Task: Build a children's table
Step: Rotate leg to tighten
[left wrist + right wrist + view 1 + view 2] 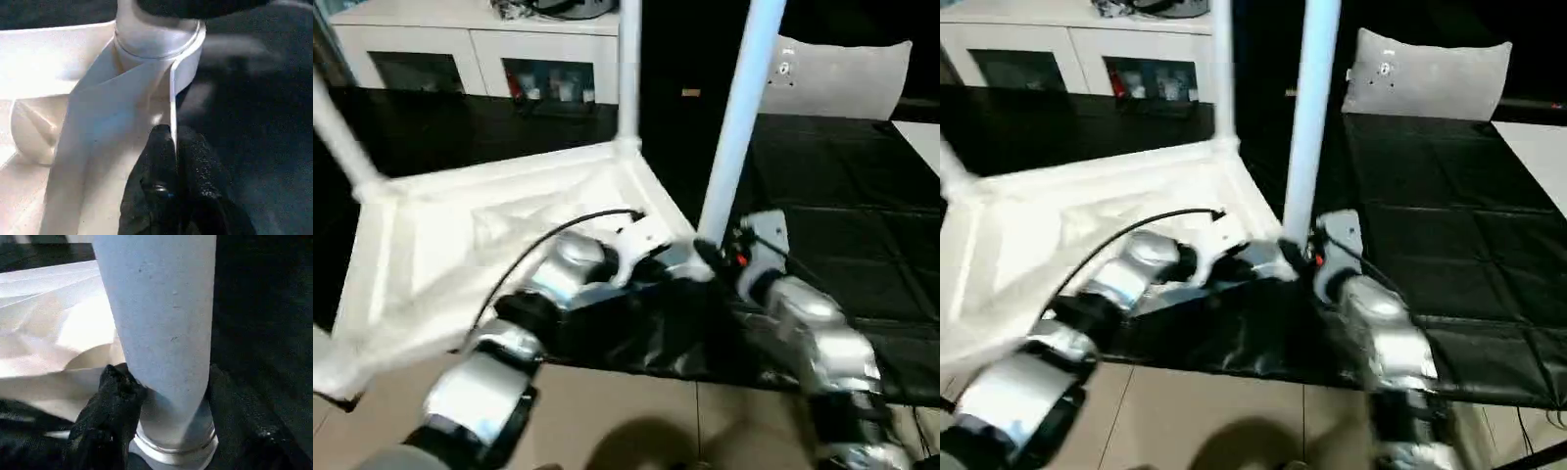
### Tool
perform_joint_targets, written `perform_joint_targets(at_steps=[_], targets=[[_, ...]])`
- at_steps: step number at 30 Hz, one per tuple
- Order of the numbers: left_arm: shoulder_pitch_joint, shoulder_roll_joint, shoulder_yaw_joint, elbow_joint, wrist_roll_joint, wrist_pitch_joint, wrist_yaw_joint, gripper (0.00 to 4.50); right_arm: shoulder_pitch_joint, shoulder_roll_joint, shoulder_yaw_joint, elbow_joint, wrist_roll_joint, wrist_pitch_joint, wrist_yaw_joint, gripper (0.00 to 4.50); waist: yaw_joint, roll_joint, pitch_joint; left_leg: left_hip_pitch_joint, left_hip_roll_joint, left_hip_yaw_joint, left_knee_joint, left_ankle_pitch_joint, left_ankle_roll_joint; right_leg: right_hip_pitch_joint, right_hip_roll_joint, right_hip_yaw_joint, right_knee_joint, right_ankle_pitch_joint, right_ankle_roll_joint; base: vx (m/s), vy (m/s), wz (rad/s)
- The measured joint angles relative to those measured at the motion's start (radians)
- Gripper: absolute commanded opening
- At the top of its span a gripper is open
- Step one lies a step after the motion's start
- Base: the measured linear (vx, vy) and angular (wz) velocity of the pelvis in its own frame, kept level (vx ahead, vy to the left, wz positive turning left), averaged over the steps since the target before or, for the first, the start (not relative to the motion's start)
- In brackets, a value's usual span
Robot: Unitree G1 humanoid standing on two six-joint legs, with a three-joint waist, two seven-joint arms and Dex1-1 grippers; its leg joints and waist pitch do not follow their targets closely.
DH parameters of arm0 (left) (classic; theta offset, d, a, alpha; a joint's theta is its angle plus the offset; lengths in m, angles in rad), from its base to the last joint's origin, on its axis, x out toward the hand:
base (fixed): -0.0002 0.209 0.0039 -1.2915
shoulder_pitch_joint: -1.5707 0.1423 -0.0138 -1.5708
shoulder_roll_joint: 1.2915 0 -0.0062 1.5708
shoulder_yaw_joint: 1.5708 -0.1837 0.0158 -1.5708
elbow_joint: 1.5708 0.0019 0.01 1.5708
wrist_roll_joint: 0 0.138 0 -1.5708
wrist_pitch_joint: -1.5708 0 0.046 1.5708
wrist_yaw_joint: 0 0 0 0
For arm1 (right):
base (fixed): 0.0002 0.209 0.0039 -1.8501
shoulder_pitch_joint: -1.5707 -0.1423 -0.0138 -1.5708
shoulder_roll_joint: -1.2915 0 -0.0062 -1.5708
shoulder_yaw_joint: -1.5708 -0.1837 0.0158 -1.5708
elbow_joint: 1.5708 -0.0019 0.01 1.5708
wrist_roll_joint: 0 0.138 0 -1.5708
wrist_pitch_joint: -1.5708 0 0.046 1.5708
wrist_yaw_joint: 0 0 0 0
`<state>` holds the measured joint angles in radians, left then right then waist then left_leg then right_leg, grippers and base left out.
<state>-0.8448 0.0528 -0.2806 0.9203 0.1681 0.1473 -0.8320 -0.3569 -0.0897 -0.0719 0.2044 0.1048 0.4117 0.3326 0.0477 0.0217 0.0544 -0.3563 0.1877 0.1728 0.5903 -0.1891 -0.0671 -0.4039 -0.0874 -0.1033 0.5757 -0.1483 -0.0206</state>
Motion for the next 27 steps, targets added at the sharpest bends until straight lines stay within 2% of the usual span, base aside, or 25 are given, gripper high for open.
perform_joint_targets(at_steps=[2, 3, 4, 8, 14, 19, 20, 24, 27], targets=[[-0.001, -0.002, 0.001, -0.002, 0.001, 0.0, 0.003, 0.0, 0.0, 0.003, 0.002, 0.001, -0.003, -0.013, -0.001, 2.6, 0.002, 0.0, 0.0, -0.001, 0.0, 0.0, -0.001, 0.0, 0.0, -0.001, 0.0, 0.0, 0.0, -0.001, 0.001, 0.0, 0.0, 0.0], [-0.001, -0.002, 0.0, -0.005, 0.001, 0.0, 0.002, 0.0, 0.002, 0.003, 0.002, 0.001, -0.003, -0.021, -0.001, 2.69, 0.002, 0.0, 0.0, -0.003, 0.0, 0.0, -0.001, -0.001, 0.001, -0.002, 0.0, 0.0, 0.0, 0.0, 0.0, 0.0, 0.0, 0.0], [-0.001, -0.002, 0.0, -0.006, 0.001, -0.001, 0.001, 0.0, 0.002, 0.001, 0.002, 0.001, -0.003, -0.023, 0.0, 3.0, 0.002, 0.0, 0.0, -0.003, 0.0, 0.0, -0.001, -0.001, 0.001, -0.002, 0.0, 0.0, 0.0, 0.001, -0.002, 0.0, 0.0, 0.0], [-0.001, 0.012, -0.003, -0.007, -0.001, -0.026, -0.03, 0.0, 0.017, -0.033, 0.003, 0.008, 0.018, -0.07, 0.066, 3.22, 0.004, 0.001, 0.0, -0.006, 0.0, 0.0, -0.001, -0.001, 0.003, -0.004, 0.0, 0.0, 0.0, 0.001, -0.003, 0.0, 0.0, 0.0], [0.003, 0.062, -0.021, -0.005, -0.007, -0.084, -0.116, 0.0, 0.062, -0.142, 0.003, 0.014, 0.087, -0.156, 0.288, 3.85, 0.015, 0.003, 0.002, -0.01, 0.0, 0.0, 0.001, -0.001, 0.004, -0.006, 0.0, 0.0, 0.001, 0.002, -0.004, 0.0, 0.0, 0.0], [0.008, 0.112, -0.033, -0.001, -0.007, -0.147, -0.205, 0.0, 0.132, -0.257, 0.012, 0.012, 0.118, -0.184, 0.482, 4.15, 0.034, 0.003, 0.002, -0.009, 0.0, 0.0, 0.003, -0.001, 0.004, -0.005, -0.001, 0.0, 0.001, 0.002, -0.004, 0.0, 0.0, 0.0], [0.009, 0.122, -0.036, 0.001, -0.007, -0.159, -0.221, 0.0, 0.139, -0.27, 0.013, 0.012, 0.128, -0.184, 0.507, 4.36, 0.036, 0.003, 0.002, -0.009, 0.0, 0.0, 0.003, -0.001, 0.004, -0.005, -0.001, 0.0, 0.001, 0.003, -0.004, 0.0, 0.0, 0.0], [0.009, 0.165, -0.062, 0.018, -0.008, -0.262, -0.323, 0.0, 0.169, -0.345, 0.012, 0.002, 0.172, -0.186, 0.634, 4.48, 0.045, 0.003, 0.002, -0.01, 0.001, 0.0, 0.003, -0.001, 0.004, -0.005, -0.001, -0.001, 0.001, 0.002, -0.004, 0.0, 0.0, 0.0], [0.009, 0.184, -0.069, 0.029, -0.008, -0.306, -0.36, 0.0, 0.169, -0.356, 0.012, -0.006, 0.182, -0.197, 0.669, 4.48, 0.054, 0.003, 0.002, -0.009, 0.001, 0.0, 0.004, -0.001, 0.004, -0.005, -0.001, -0.001, 0.002, 0.003, -0.005, 0.0, 0.0, 0.0]])
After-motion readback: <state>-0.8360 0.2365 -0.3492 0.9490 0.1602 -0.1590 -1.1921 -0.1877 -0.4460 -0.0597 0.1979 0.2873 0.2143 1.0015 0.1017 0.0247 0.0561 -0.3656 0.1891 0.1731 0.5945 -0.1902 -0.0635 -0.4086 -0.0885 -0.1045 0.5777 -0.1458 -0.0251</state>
